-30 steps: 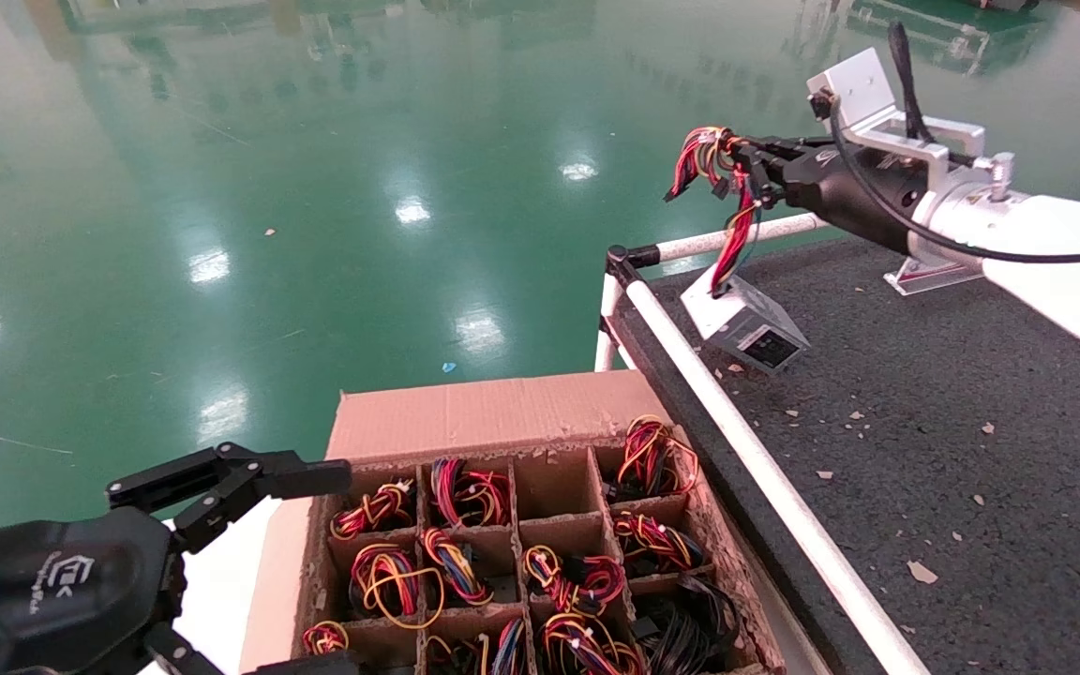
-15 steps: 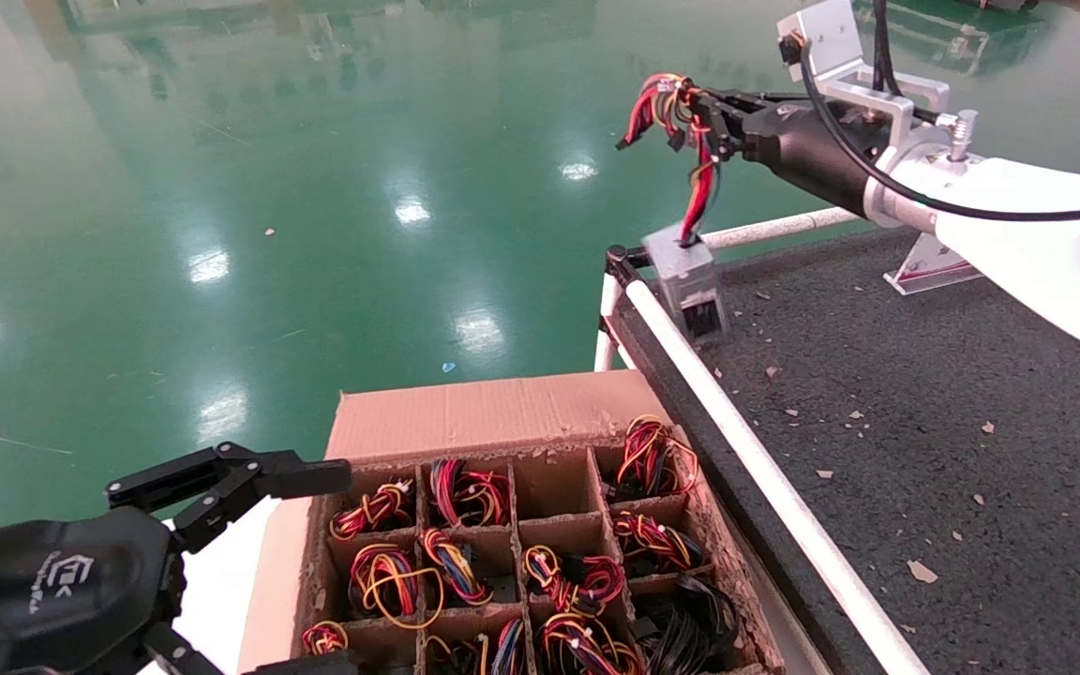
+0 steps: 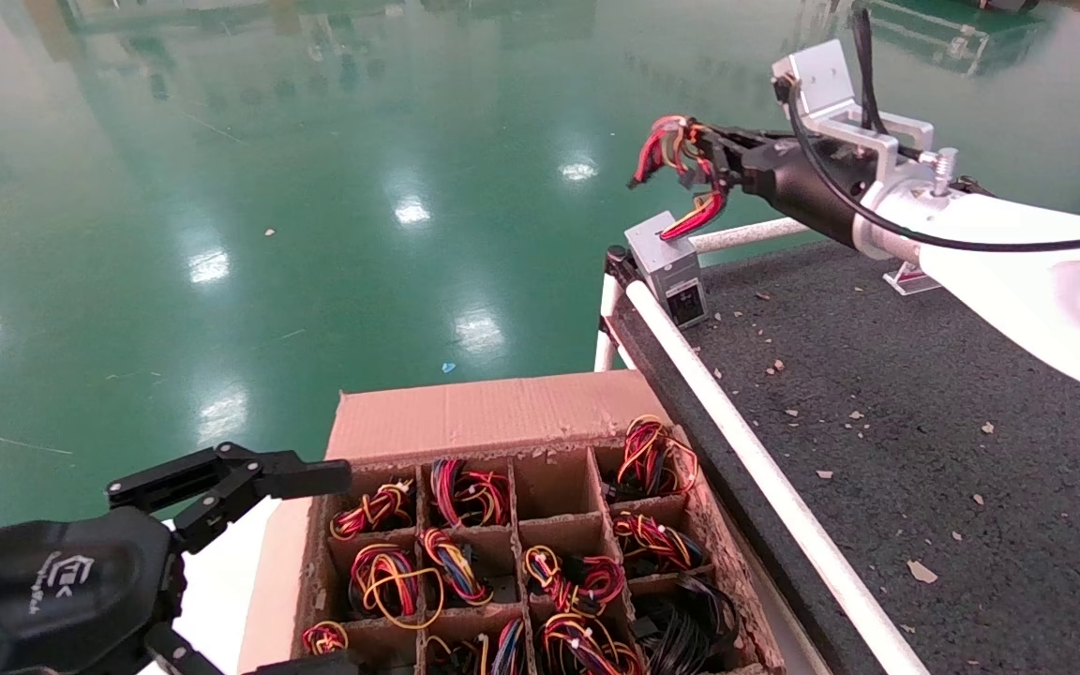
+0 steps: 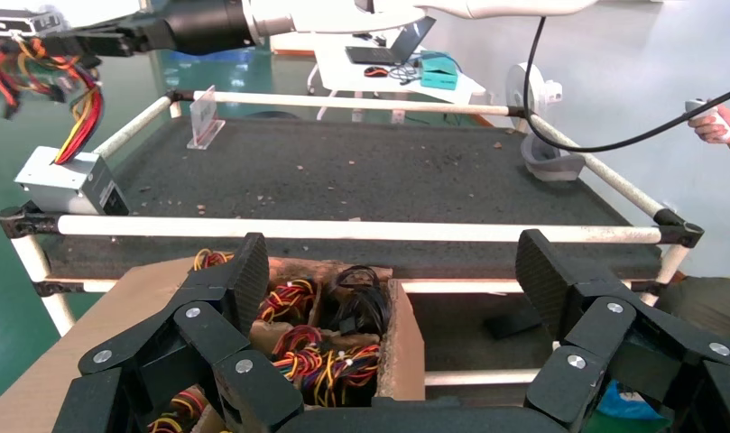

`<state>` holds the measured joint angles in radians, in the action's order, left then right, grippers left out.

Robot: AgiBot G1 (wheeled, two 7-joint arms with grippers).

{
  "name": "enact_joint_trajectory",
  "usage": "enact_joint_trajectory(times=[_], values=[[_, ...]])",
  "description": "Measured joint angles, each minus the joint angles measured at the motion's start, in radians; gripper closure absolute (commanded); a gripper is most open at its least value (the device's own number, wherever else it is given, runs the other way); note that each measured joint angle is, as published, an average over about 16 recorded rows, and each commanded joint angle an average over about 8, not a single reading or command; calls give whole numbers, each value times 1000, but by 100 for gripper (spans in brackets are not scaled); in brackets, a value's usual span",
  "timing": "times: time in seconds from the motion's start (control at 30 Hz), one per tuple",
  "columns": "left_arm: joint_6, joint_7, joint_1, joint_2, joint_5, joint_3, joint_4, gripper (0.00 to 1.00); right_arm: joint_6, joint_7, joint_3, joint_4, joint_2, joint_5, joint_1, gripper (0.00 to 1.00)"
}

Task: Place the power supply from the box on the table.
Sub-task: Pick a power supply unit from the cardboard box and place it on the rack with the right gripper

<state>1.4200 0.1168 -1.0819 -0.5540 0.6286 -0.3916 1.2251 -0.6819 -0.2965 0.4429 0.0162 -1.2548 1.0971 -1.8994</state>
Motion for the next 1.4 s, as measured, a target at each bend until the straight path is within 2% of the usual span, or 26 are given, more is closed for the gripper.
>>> enact_joint_trajectory(times=[0.5, 0.53, 0.57, 0.77, 0.8, 0.83, 1.4], values=[[0, 0, 0, 0, 0, 0, 0, 0, 28, 6, 10, -9, 38, 14, -4, 100], [0, 0, 0, 0, 0, 0, 0, 0, 28, 6, 11, -9, 39, 15, -4, 98], [0, 0, 0, 0, 0, 0, 0, 0, 29, 7, 11, -10, 41, 16, -4, 90], [0, 0, 0, 0, 0, 0, 0, 0, 31, 8, 14, -11, 45, 20, -5, 15], [0, 0, 0, 0, 0, 0, 0, 0, 31, 8, 15, -11, 45, 21, -5, 4], [0, 0, 0, 0, 0, 0, 0, 0, 31, 8, 15, -12, 45, 21, -5, 0], [0, 0, 0, 0, 0, 0, 0, 0, 32, 7, 16, -12, 45, 23, -5, 0]])
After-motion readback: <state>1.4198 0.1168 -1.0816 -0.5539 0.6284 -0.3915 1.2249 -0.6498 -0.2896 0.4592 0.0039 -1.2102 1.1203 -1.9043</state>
